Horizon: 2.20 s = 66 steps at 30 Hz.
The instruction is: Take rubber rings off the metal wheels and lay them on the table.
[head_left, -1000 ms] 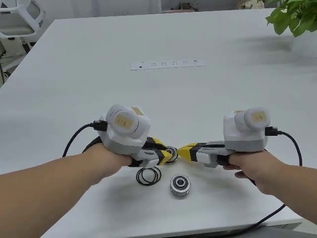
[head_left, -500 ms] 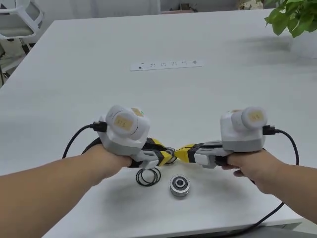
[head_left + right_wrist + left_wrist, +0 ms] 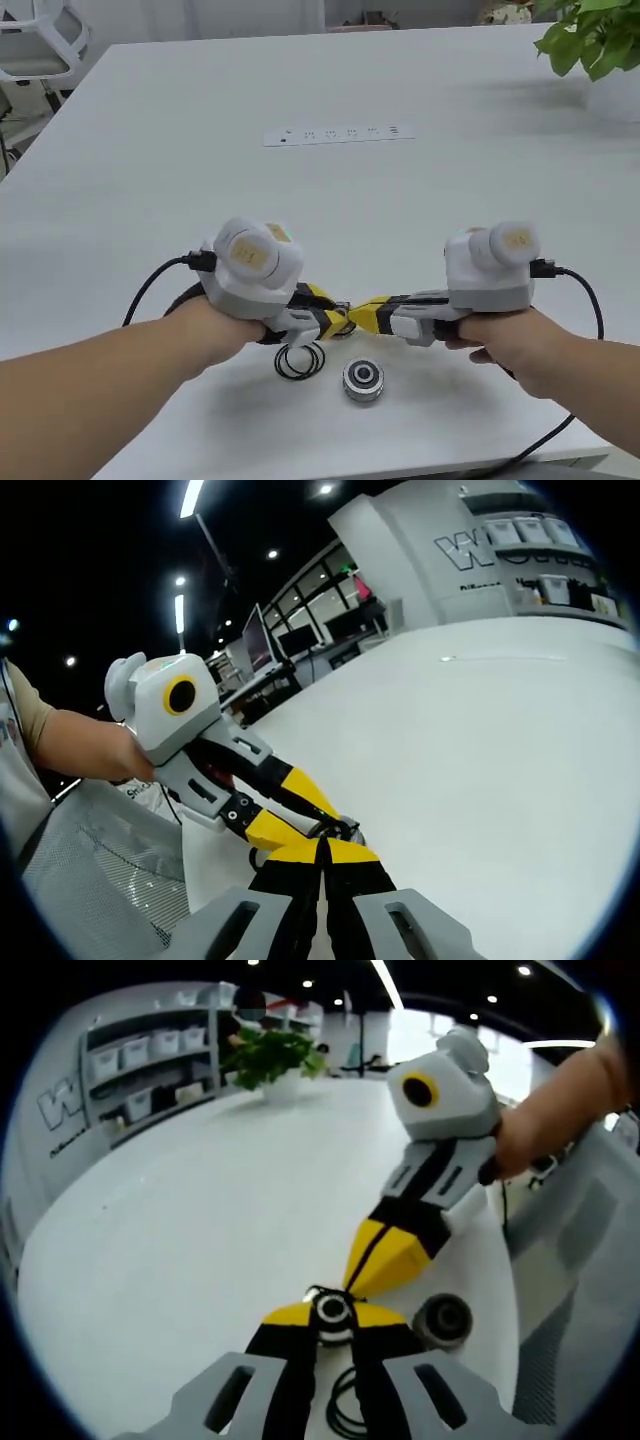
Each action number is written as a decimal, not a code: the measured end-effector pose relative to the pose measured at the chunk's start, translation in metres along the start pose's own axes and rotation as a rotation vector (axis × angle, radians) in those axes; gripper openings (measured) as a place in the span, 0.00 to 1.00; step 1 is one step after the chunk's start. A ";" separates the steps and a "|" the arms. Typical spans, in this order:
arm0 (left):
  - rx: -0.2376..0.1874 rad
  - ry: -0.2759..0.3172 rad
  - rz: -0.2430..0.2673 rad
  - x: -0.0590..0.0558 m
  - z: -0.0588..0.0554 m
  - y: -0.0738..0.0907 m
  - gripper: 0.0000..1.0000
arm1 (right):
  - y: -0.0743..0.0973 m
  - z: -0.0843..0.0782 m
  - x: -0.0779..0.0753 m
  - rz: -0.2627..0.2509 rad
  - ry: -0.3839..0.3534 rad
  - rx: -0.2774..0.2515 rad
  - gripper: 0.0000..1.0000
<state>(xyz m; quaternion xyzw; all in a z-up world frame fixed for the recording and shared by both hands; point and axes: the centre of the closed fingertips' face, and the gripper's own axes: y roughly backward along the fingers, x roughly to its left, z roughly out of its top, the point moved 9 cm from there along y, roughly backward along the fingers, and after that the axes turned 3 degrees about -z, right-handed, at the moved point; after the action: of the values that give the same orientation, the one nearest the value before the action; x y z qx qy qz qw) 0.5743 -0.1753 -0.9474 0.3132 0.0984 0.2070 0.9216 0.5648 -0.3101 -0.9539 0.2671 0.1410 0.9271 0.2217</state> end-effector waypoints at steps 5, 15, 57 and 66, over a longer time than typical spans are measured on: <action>-0.002 0.002 0.003 -0.001 0.000 0.001 0.12 | 0.003 -0.001 -0.003 -0.013 0.020 0.007 0.00; -0.016 0.021 0.013 -0.002 -0.001 0.001 0.13 | 0.007 -0.006 -0.009 -0.061 0.027 0.015 0.00; -0.123 0.033 0.007 -0.014 0.000 0.071 0.41 | 0.008 0.011 0.011 -0.007 0.008 -0.024 0.00; -0.129 0.020 0.009 -0.021 -0.010 0.094 0.48 | 0.000 0.015 0.024 0.034 0.021 -0.005 0.00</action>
<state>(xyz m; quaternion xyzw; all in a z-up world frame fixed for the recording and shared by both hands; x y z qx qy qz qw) 0.5221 -0.1120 -0.8958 0.2513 0.0927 0.2201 0.9380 0.5546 -0.2968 -0.9313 0.2593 0.1362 0.9339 0.2051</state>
